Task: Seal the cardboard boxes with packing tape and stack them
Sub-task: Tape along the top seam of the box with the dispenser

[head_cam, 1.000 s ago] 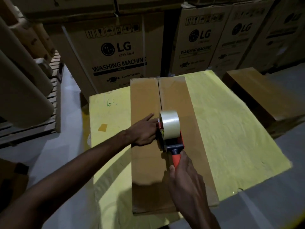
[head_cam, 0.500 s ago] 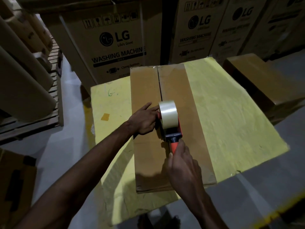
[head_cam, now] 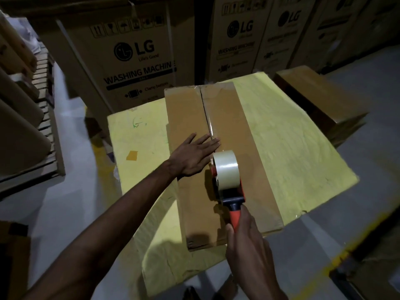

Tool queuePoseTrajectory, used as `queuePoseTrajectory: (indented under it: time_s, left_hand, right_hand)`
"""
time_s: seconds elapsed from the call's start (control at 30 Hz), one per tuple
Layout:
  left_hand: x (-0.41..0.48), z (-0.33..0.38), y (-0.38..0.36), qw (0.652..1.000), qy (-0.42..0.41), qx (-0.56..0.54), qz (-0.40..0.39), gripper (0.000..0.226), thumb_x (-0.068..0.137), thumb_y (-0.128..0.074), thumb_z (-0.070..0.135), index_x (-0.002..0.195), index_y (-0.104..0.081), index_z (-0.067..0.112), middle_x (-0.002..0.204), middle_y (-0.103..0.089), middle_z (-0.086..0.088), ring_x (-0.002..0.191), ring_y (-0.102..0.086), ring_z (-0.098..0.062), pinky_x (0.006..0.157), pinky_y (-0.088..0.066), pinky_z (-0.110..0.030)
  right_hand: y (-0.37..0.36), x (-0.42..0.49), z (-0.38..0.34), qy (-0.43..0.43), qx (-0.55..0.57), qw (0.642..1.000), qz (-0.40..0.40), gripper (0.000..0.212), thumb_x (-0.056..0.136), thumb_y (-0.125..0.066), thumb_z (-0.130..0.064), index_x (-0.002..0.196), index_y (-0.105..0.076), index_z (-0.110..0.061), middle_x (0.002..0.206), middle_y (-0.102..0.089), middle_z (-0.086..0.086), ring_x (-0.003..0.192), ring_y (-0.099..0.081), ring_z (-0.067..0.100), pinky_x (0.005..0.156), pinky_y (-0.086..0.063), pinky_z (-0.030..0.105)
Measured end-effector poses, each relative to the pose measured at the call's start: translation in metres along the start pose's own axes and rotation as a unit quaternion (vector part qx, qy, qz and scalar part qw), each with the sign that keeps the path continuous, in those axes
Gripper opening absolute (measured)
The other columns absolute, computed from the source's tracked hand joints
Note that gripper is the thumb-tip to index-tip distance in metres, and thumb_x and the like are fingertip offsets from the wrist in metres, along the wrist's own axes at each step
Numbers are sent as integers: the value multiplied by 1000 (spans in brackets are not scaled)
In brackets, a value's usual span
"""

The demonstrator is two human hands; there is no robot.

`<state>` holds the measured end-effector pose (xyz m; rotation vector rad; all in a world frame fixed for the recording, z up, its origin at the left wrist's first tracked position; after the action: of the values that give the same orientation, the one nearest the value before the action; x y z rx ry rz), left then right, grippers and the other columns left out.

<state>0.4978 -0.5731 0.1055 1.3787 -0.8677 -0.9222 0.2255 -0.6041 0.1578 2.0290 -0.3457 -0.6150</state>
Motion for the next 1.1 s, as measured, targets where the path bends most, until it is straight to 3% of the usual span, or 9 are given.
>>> queuePoseTrajectory:
  time_s: [0.13, 0.23, 0.4, 0.5, 0.6, 0.77, 0.97, 1.03, 1.1]
  left_hand:
    - [-11, 27, 7, 995, -83, -60, 8, 52, 108, -32, 39, 159, -34, 27, 169, -29, 0, 159, -16, -19, 126, -12, -57]
    - [-42, 50, 4, 991, -109, -79, 4, 68, 92, -49, 45, 156, -39, 23, 168, -31, -3, 159, -16, -22, 125, -10, -63]
    - [-88, 78, -14, 993, 12, -105, -47, 139, 67, -50, 100, 163, 19, 27, 172, 18, 0, 159, 17, -18, 124, 18, -54]
    - [-89, 98, -22, 988, 90, -108, -60, 167, 43, -55, 108, 156, 35, 24, 167, 34, -1, 154, 32, -22, 120, 23, -60]
    - [-89, 107, -31, 980, 157, -108, -63, 168, 48, -65, 98, 153, 39, 18, 164, 40, -6, 151, 38, -27, 117, 22, -67]
    - [-95, 130, -35, 976, 156, -127, -83, 163, 56, -63, 95, 154, 37, 11, 163, 41, -7, 150, 39, -27, 117, 22, -68]
    - [-91, 127, -28, 977, 187, -107, 2, 134, 72, -22, 99, 164, -1, 4, 173, 0, -13, 159, 9, -27, 123, 11, -61]
    - [-85, 120, -18, 974, 196, -116, 19, 131, 72, -9, 97, 165, 0, 5, 173, -1, -11, 160, 7, -24, 125, 13, -56]
    - [-75, 112, -14, 973, 204, -111, 8, 133, 66, -15, 94, 165, 6, 8, 173, 3, -9, 160, 8, -22, 125, 14, -56]
  right_hand:
    - [7, 2, -1, 8, 39, 999, 36, 61, 108, -34, -40, 161, -11, -20, 157, -42, 3, 131, -53, 24, 93, -45, 32]
    - [9, 0, -2, 9, 48, 998, 35, 61, 109, -32, -41, 161, -9, -21, 160, -38, 1, 136, -49, 21, 98, -42, 30]
    - [15, -1, -4, 27, 55, 997, 49, 60, 109, -34, -40, 161, -11, -21, 158, -39, 1, 133, -51, 24, 98, -45, 34]
    - [20, 2, -2, 26, 47, 997, 55, 60, 109, -34, -39, 161, -12, -20, 158, -41, 2, 133, -51, 24, 100, -45, 36]
    - [22, 4, -2, 31, 38, 997, 57, 60, 109, -33, -39, 161, -12, -20, 156, -41, 2, 132, -51, 23, 101, -46, 37]
    - [27, 9, 5, 28, 45, 997, 60, 59, 109, -34, -38, 161, -13, -19, 157, -42, 2, 134, -50, 22, 100, -44, 34]
    - [35, 25, 0, 51, 40, 996, 60, 57, 109, -34, -36, 160, -15, -19, 148, -47, 2, 125, -54, 22, 97, -47, 36]
    - [40, 35, -4, 55, 36, 996, 63, 56, 109, -36, -35, 158, -17, -19, 145, -49, 3, 123, -55, 23, 97, -48, 38]
    - [47, 48, -8, 59, 34, 996, 62, 53, 108, -37, -35, 156, -20, -19, 143, -50, 4, 122, -55, 25, 97, -48, 41]
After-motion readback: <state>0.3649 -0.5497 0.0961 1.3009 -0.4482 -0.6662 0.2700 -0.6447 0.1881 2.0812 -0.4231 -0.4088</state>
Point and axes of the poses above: each hand's wrist, its own x-axis towards the middle knuckle, its own y-axis out of the back of the hand, z = x × y, the point moved 8 cm from there along x, towards the middle knuckle
